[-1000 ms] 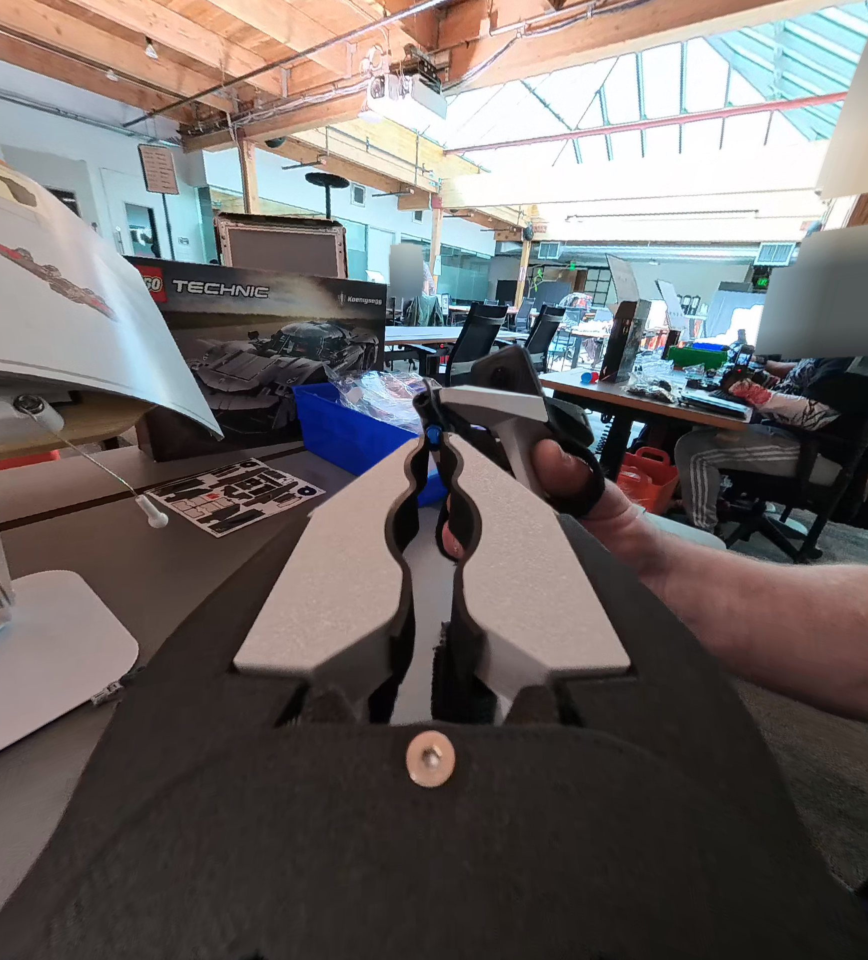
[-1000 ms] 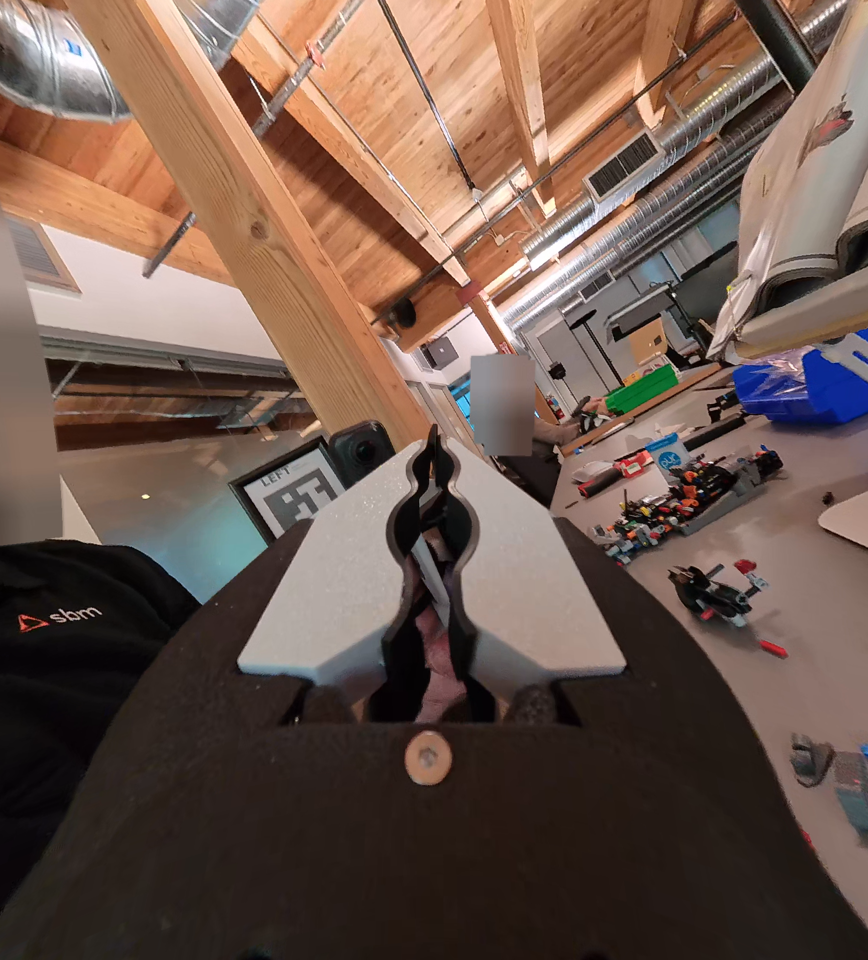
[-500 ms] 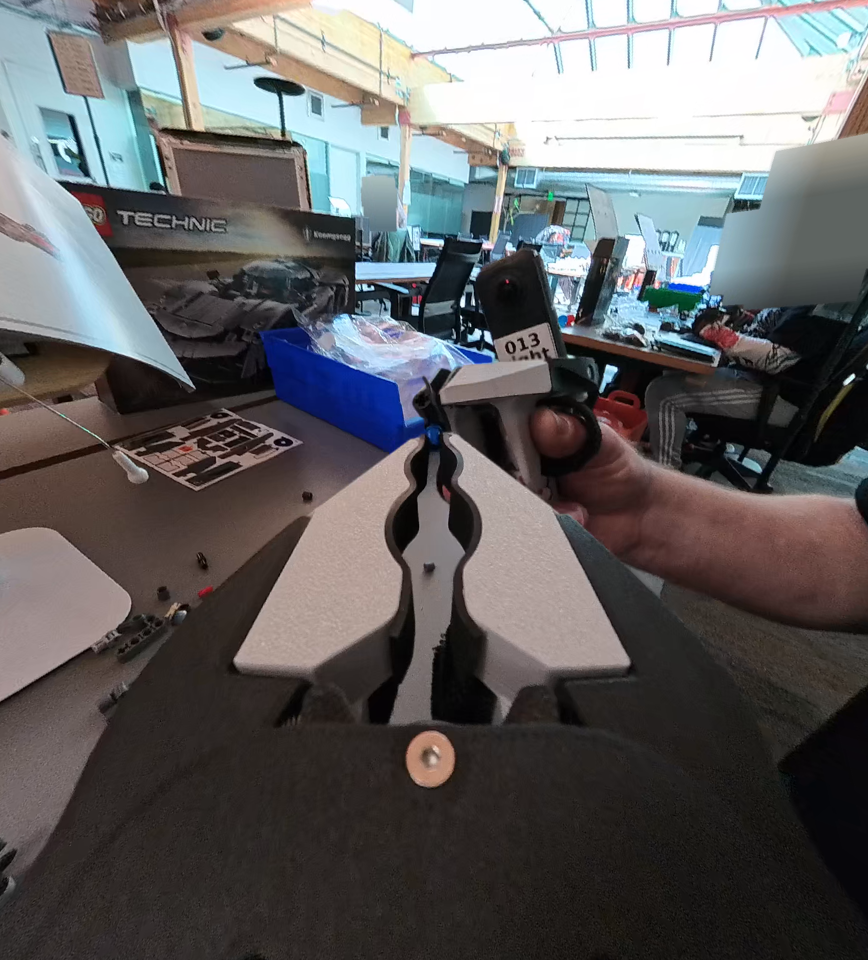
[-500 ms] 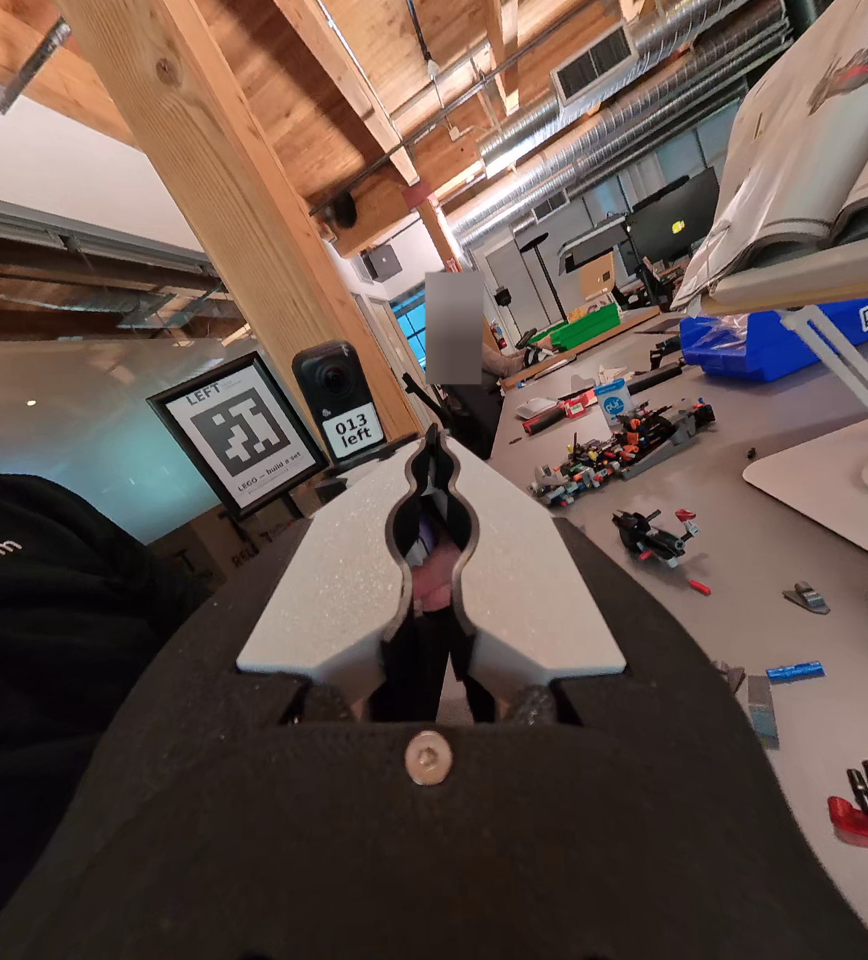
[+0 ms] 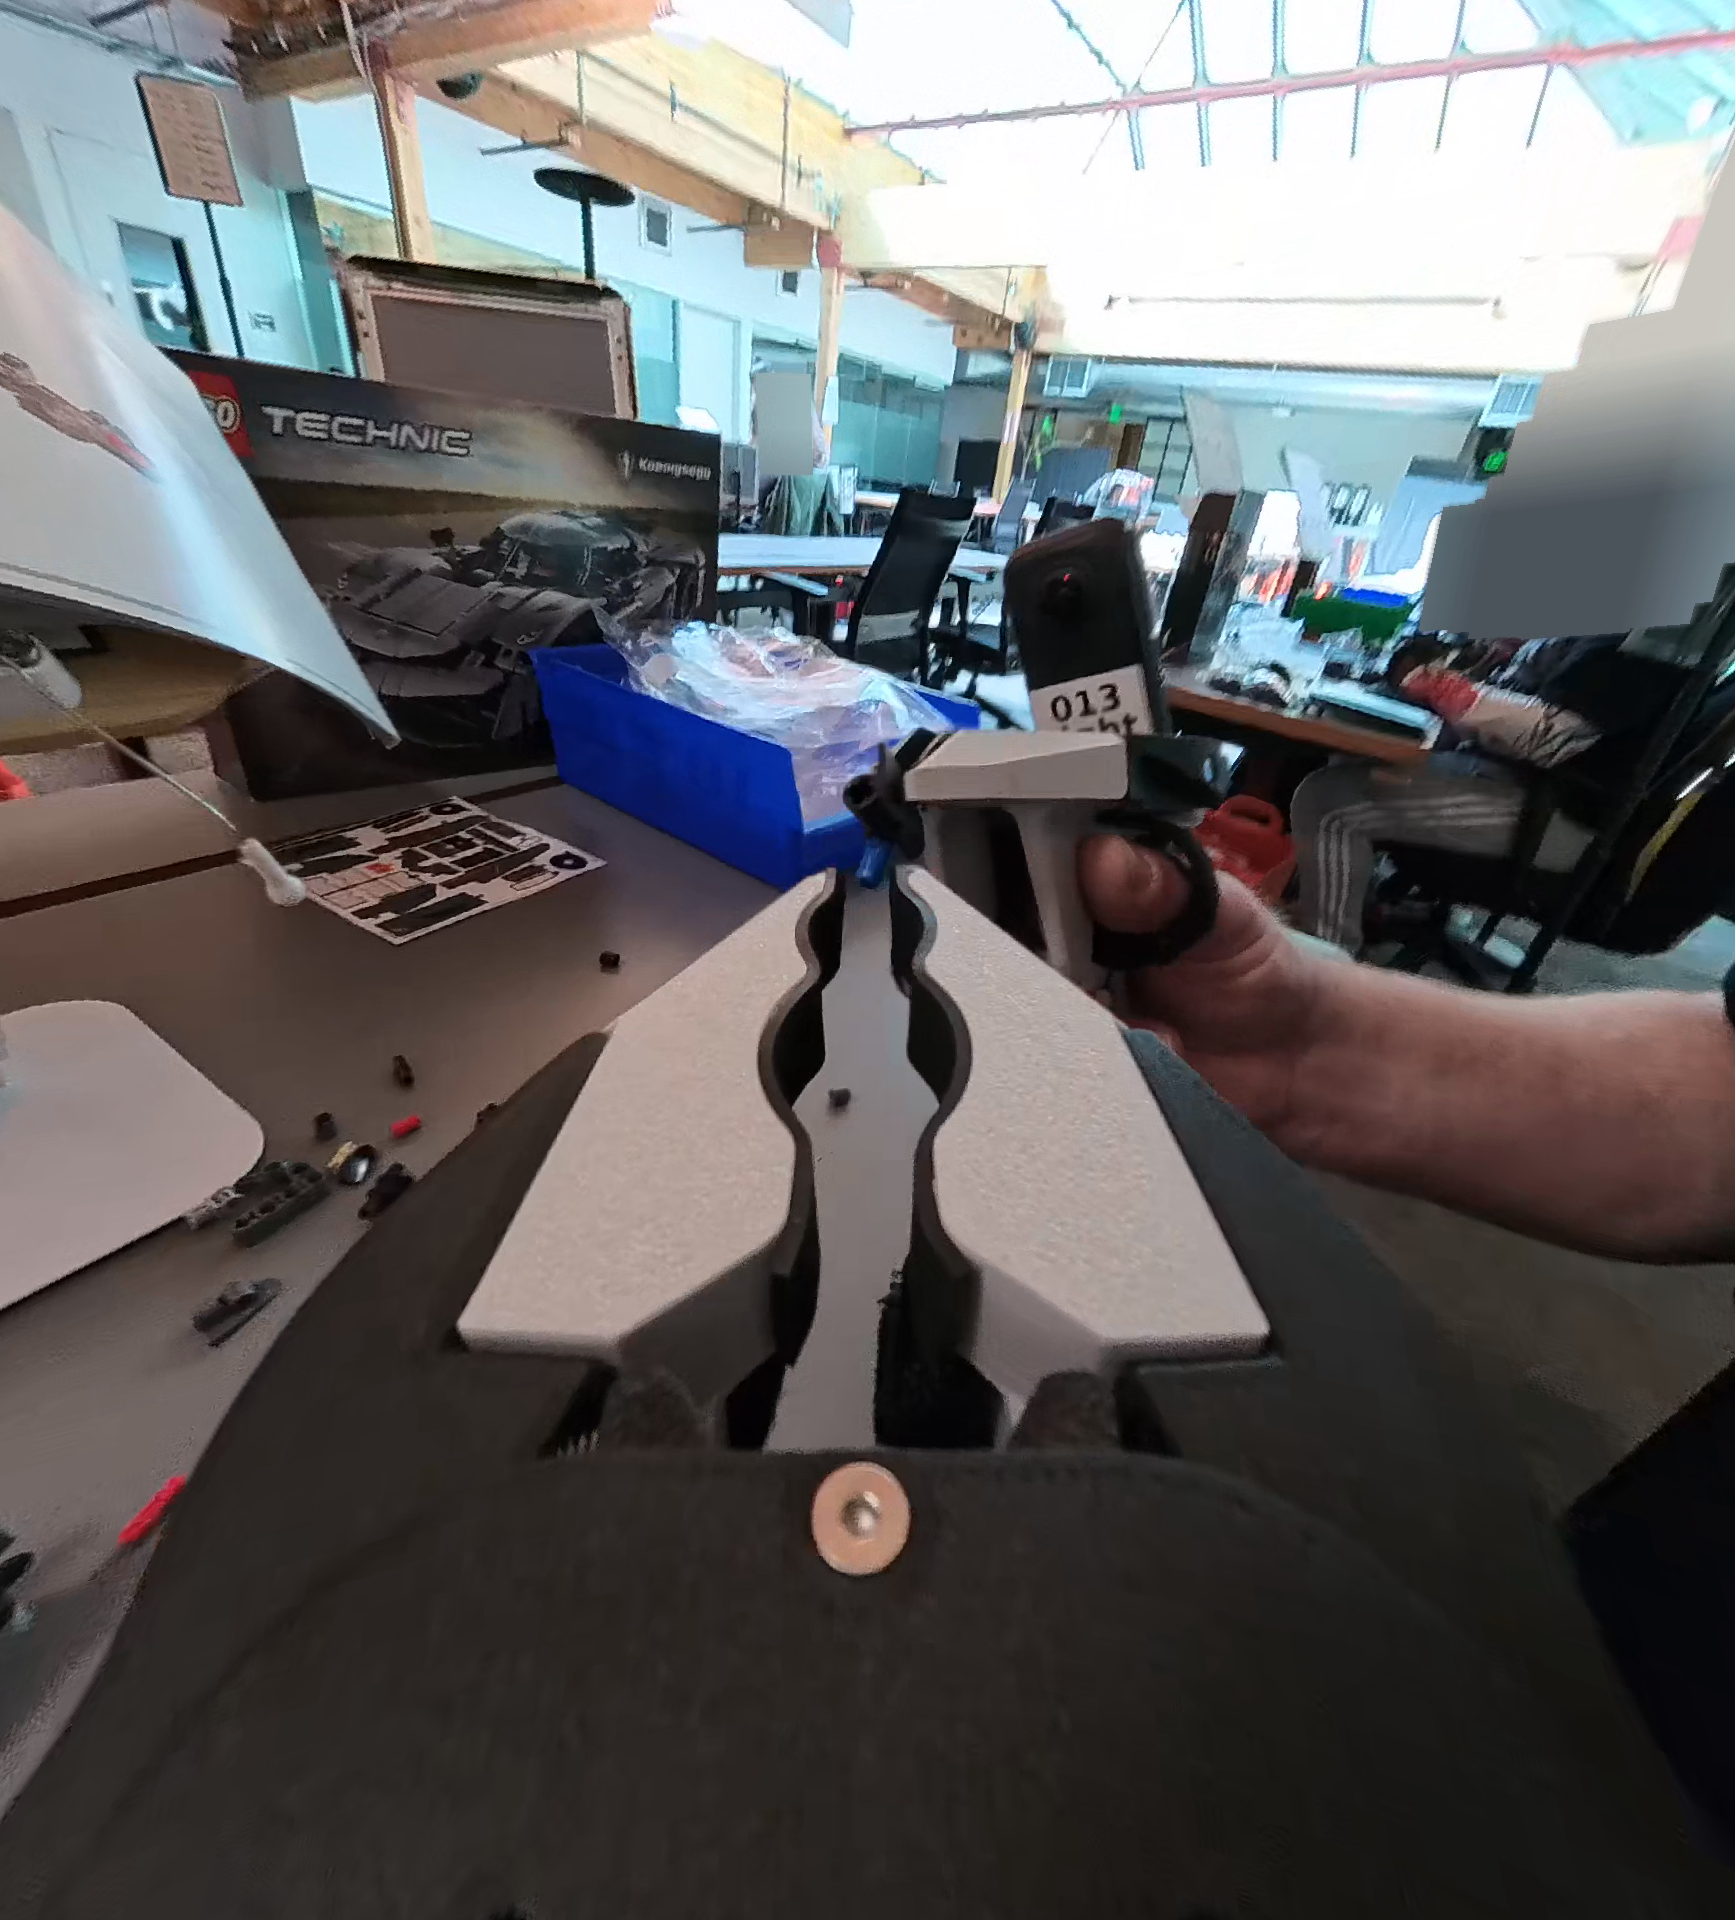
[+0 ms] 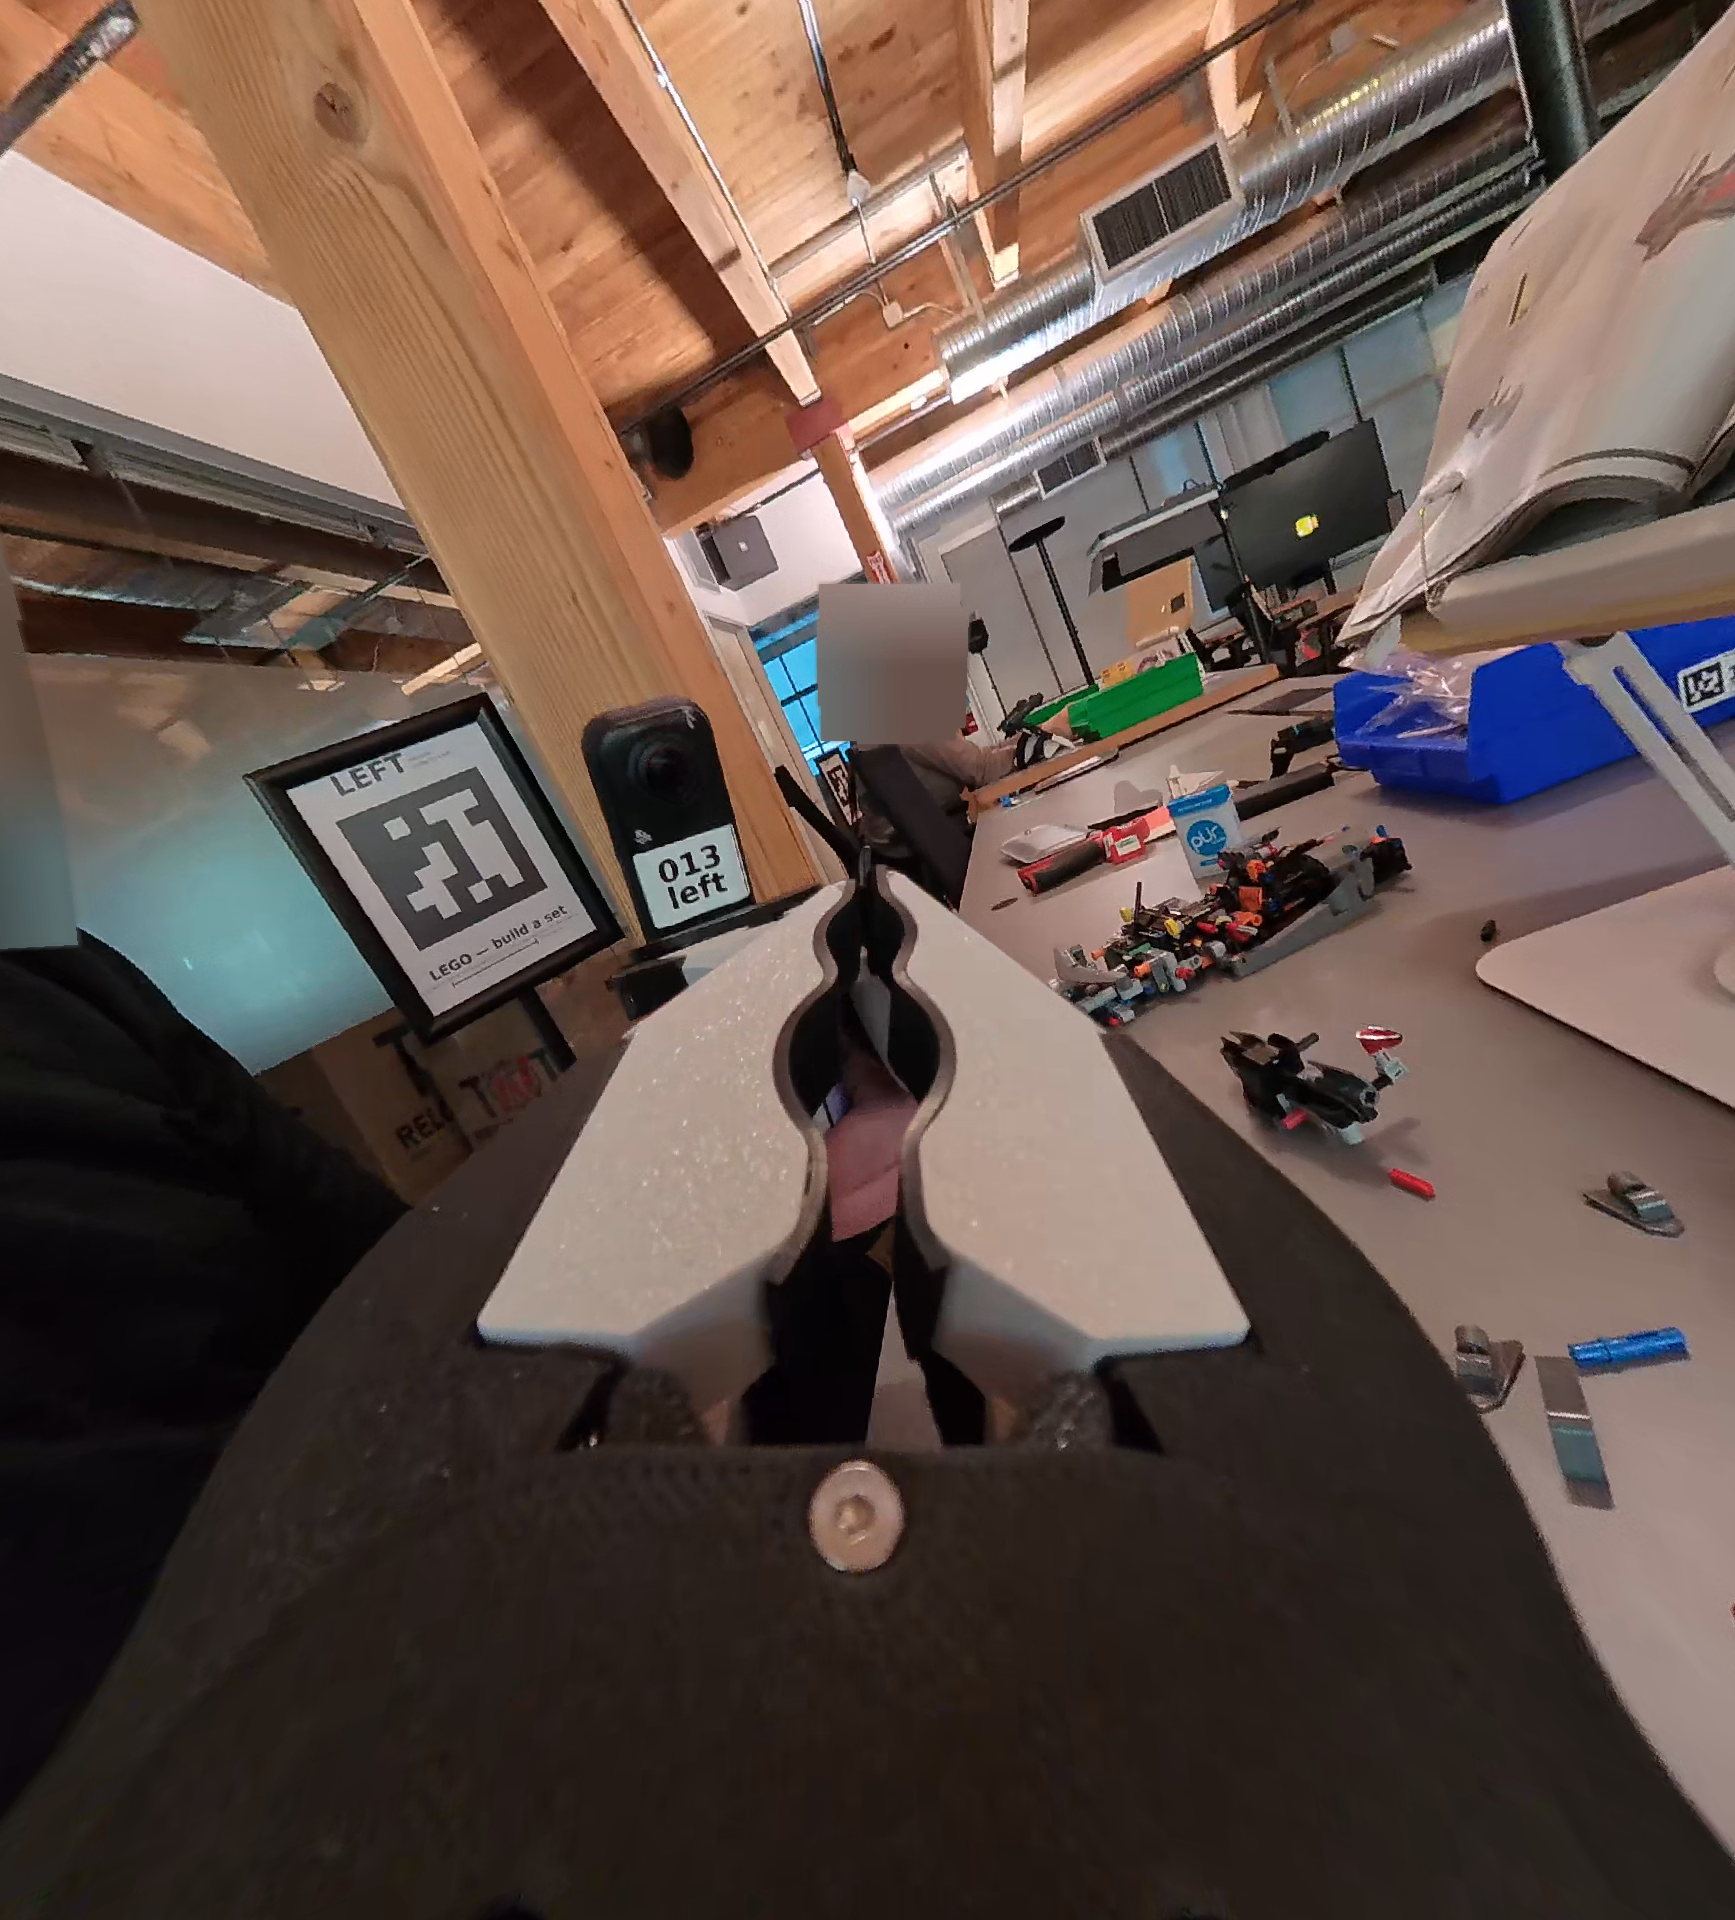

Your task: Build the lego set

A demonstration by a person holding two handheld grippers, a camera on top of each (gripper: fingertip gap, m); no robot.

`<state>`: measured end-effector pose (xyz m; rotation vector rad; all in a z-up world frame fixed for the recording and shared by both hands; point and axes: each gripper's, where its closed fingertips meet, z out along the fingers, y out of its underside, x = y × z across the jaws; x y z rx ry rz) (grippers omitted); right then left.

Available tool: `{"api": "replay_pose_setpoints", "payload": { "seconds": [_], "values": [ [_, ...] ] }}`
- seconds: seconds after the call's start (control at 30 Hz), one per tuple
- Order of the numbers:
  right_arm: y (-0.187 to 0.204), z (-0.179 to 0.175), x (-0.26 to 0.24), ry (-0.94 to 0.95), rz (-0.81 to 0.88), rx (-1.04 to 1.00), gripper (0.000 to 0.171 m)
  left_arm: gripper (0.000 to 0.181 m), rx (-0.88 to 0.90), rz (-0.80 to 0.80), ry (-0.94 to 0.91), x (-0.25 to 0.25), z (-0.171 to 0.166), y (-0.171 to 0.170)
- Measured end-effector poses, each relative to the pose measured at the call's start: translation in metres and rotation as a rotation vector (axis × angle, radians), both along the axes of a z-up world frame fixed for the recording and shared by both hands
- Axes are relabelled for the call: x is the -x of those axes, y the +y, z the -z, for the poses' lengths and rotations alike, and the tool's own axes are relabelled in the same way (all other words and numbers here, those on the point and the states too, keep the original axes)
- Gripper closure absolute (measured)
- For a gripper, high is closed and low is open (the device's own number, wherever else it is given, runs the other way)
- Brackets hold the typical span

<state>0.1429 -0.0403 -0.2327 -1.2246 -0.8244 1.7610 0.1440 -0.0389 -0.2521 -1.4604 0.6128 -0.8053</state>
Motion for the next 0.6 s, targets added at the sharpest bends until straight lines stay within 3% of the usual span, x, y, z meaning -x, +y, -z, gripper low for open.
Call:
{"api": "replay_pose_setpoints", "payload": {
  "seconds": [0.23,0.43,0.6],
  "values": [
    [-0.011,0.007,-0.001,-0.066,0.090,-0.169,0.171,0.168,0.004,-0.038,-0.066,0.008,0.001,-0.009],
    [-0.022,0.030,0.002,-0.415,0.447,-0.857,0.171,0.168,0.117,0.028,-0.261,0.010,0.010,-0.019],
    [-0.030,0.028,0.005,-0.475,0.549,-1.097,0.171,0.168,0.185,0.082,-0.383,0.009,0.014,-0.020]
  ]
}}
